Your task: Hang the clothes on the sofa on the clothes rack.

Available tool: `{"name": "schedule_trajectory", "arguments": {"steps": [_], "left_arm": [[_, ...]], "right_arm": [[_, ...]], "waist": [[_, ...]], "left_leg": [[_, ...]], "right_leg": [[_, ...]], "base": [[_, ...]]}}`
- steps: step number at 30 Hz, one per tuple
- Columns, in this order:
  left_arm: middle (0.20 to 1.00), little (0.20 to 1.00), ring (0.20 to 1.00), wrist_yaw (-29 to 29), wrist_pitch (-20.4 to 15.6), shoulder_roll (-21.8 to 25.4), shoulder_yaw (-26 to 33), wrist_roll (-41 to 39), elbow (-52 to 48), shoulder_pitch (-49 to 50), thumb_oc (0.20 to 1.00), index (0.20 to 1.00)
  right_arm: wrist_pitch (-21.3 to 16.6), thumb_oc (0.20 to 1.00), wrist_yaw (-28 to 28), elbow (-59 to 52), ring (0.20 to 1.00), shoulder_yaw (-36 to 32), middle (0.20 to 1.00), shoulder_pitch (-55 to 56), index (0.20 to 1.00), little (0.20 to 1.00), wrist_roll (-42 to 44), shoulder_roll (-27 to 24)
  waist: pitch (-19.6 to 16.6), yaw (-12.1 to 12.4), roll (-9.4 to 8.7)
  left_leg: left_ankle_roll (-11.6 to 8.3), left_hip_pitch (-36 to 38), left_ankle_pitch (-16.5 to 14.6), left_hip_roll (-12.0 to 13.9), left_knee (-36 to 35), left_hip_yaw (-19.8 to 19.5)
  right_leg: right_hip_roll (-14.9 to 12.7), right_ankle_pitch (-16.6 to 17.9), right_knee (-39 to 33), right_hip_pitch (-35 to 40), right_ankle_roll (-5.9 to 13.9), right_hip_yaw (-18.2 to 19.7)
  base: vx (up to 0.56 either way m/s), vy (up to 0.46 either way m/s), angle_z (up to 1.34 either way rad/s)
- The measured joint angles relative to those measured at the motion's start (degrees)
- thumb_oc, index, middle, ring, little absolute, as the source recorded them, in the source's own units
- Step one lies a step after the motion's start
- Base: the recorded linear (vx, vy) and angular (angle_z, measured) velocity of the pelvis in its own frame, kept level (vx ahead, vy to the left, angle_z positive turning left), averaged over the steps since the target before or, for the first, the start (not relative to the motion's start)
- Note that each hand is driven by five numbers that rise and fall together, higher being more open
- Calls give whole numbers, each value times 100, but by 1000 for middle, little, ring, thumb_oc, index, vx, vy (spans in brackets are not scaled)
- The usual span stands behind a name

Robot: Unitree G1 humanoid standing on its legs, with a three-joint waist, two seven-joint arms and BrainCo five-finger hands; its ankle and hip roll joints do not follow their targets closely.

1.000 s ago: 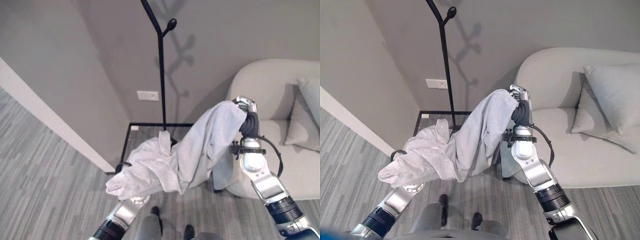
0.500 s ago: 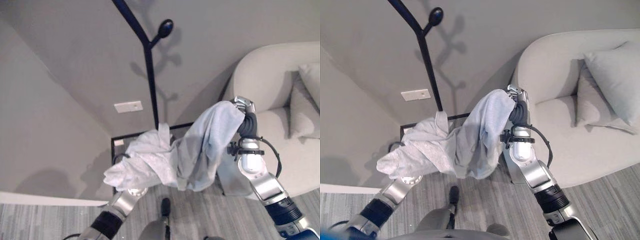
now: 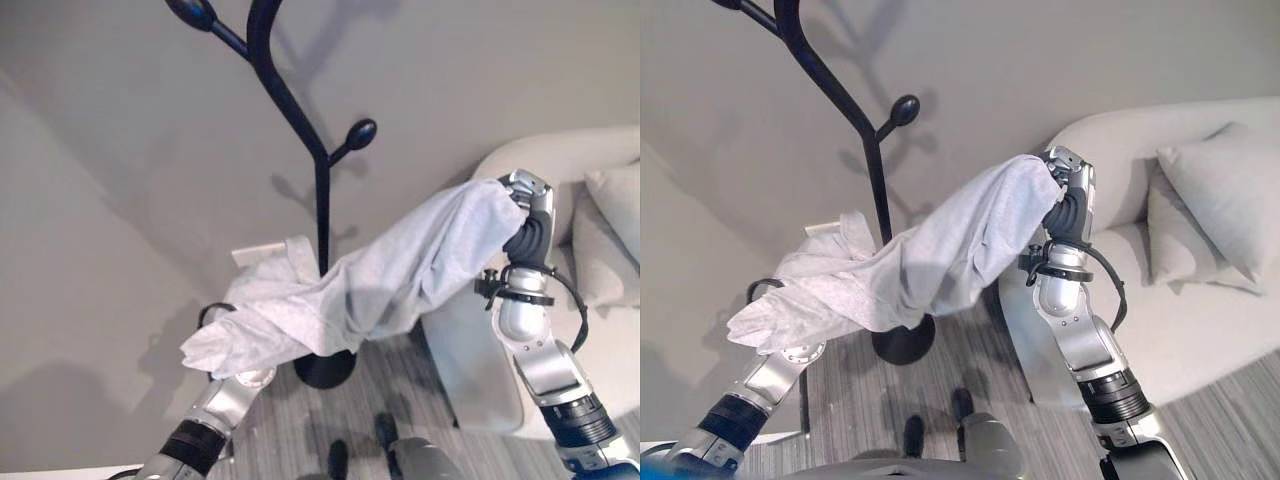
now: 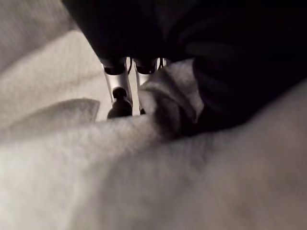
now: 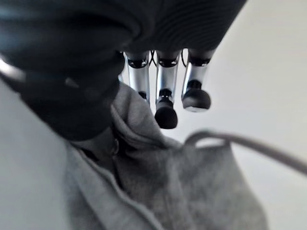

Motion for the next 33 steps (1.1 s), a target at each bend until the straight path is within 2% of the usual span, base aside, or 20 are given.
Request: {"name": "schedule_trajectory", "arguments": {"steps": [1, 2, 3, 6, 8, 12, 13, 16, 18, 20, 23, 27, 31, 33], "left_arm": [[200, 200, 200, -6, -1, -56, 71, -2, -83, 146, 200, 200], [200, 200, 200, -24, -1, -62, 98, -1, -208, 288, 200, 200], [200, 200, 200, -83, -25, 4, 151, 2, -456, 374, 200, 200], [200, 200, 200, -259, -51, 267, 172, 240, -1036, 372, 200, 200], [200, 200, 200, -289, -175, 392, 348, 411, -1358, 353, 200, 200], [200, 200, 200, -286, -269, 525, 544, 621, -1513, 175, 200, 200], [200, 200, 200, -273, -305, 734, 691, 674, -1672, 121, 200, 200], [200, 200, 200, -173, -358, 957, 956, 677, -1834, -75, 200, 200], [200, 200, 200, -132, -404, 1015, 1058, 675, -1840, -170, 200, 200], [200, 200, 200, -132, -419, 1232, 1168, 669, -1841, -318, 200, 200], [200, 200, 200, -139, -415, 1276, 1350, 611, -1824, -371, 200, 200], [200, 200, 200, -282, -365, 1273, 1394, 426, -1564, -536, 200, 200], [200, 200, 200, -395, -140, 1303, 1412, -23, -719, -1207, 200, 200], [200, 200, 200, -394, -47, 1308, 1413, -141, -479, -1401, 200, 200]], "right_arm": [[-3, 200, -14, -35, 200, -48, 200, 57, 200, 200, -63, -19], [-19, 200, -13, -71, 200, -123, 200, 134, 200, 200, -159, -21], [-70, 200, -26, -113, 200, -232, 200, 191, 200, 200, -210, -51], [-71, 200, -6, -255, 200, -539, 200, 468, 200, 200, -349, -218], [-115, 200, -5, -504, 200, -666, 200, 437, 200, 200, -455, -318], [-193, 200, 6, -856, 200, -755, 200, 333, 200, 200, -618, -438], [-266, 200, 41, -998, 200, -788, 200, 154, 200, 200, -629, -663], [-351, 200, 84, -1002, 200, -844, 200, -290, 200, 200, -599, -1064], [-383, 200, 145, -1001, 200, -858, 200, -474, 200, 200, -572, -1112], [-417, 200, 278, -1001, 200, -901, 200, -735, 200, 200, -451, -1409], [-433, 200, 409, -985, 200, -912, 200, -1018, 200, 200, -246, -1596], [-443, 200, 609, -694, 200, -705, 200, -1615, 200, 200, 182, -1687], [-308, 200, 881, 339, 200, 55, 200, -2786, 200, 200, 861, -1867], [-279, 200, 954, 585, 200, 200, 200, -3095, 200, 200, 1049, -1905]], "waist": [[-28, 5, 45], [-102, 65, 131], [-155, 139, 182], [-163, 117, 170], [-169, 106, 188], [-169, 82, 185], [-169, 82, 184], [-177, 93, 172], [-190, 101, 156], [-207, 100, 139], [-235, 106, 116], [-264, 141, 92], [-312, 195, 38], [-326, 253, 28]], "left_leg": [[-41, 68, -51, 3, -1, -27], [-99, 49, -107, 68, -2, -44], [-130, 10, -122, 161, 1, -58], [-215, 128, -173, 321, 0, -175], [-248, 147, -194, 393, -3, -137], [-342, 154, -260, 497, -31, -78], [-369, 164, -279, 532, -31, -34], [-367, 170, -321, 567, -30, -22], [-367, 167, -322, 591, -31, -10], [-367, 151, -321, 618, -30, -7], [-365, 150, -314, 643, -30, -6], [-409, 155, -268, 655, -29, -15], [-433, 190, -263, 659, -27, -31], [-443, 190, -259, 660, -28, -39]], "right_leg": [[-1, 242, -115, 92, -54, -50], [45, 273, -269, 171, -56, -88], [109, 457, -599, 284, -213, -152], [212, 653, -1189, 712, -403, -334], [276, 689, -1229, 759, -451, -338], [385, 639, -1229, 772, -449, -330], [422, 640, -1229, 776, -451, -311], [441, 633, -1229, 784, -461, -336], [444, 619, -1228, 790, -482, -364], [445, 619, -1228, 785, -482, -412], [447, 618, -1228, 798, -483, -473], [450, 642, -1228, 815, -459, -499], [449, 640, -1229, 861, -466, -520], [449, 636, -1229, 864, -471, -524]], "base": [[115, -73, 44], [127, -47, 8], [158, -62, 10], [102, -44, 23], [56, -23, 3], [68, -21, -6], [81, -16, -7], [53, -12, 3], [46, -18, 9], [32, -25, 12], [28, -24, 9], [15, -30, 4], [9, -15, 2], [6, -17, 5]]}}
